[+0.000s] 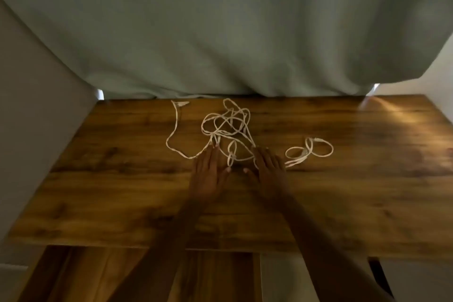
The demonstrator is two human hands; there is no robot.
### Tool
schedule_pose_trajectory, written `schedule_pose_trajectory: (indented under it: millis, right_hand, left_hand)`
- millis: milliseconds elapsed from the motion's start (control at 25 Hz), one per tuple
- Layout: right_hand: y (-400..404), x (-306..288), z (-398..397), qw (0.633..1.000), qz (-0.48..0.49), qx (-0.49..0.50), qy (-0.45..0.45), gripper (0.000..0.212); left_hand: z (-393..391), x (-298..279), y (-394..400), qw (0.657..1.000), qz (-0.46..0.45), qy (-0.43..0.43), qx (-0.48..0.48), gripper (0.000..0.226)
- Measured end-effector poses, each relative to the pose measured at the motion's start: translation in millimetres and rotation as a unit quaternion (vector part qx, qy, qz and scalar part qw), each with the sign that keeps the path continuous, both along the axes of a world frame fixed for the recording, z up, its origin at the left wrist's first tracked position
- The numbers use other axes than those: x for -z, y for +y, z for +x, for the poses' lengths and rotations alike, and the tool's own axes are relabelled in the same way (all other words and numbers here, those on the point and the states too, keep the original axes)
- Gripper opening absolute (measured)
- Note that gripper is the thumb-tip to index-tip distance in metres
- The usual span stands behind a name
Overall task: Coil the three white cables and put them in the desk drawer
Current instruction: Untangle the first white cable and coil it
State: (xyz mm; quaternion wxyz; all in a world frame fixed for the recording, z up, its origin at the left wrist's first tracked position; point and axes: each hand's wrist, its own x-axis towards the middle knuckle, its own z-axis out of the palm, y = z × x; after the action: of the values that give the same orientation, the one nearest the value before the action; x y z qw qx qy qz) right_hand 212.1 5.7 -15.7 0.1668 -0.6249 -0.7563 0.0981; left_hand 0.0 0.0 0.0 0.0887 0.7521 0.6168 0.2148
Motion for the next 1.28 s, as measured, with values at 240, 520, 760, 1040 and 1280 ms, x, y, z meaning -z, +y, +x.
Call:
schedule_pose_trajectory:
  millis: [240, 520, 760, 1040, 1280]
  right_hand:
    - [16, 35, -6, 0.998, 0.004, -0.008, -0.057, 0.066]
    - [18, 44, -4, 0.995, 0.005, -0.019, -0.098, 0.064]
    - [2, 49, -6, 0.996, 0.026, -0.014, -0.082, 0.056]
    - [-78, 44, -12, 0.995, 0.096, 0.006, -0.038, 0.038]
    - [-124, 50, -23, 0.987, 0.121, 0.025, -0.106, 0.048]
  left_hand:
    - [10, 51, 2, 0.999, 0.000, -0.034, -0.027, 0.074]
    - [10, 68, -9, 0.993, -0.035, 0.050, -0.106, 0.078]
    - [11, 70, -17, 0.994, -0.023, 0.029, -0.104, 0.076]
    - [-1, 63, -85, 0.997, -0.012, -0.062, -0.054, 0.073]
    - [-22, 66, -150, 0.997, 0.032, -0.073, 0.008, 0.064]
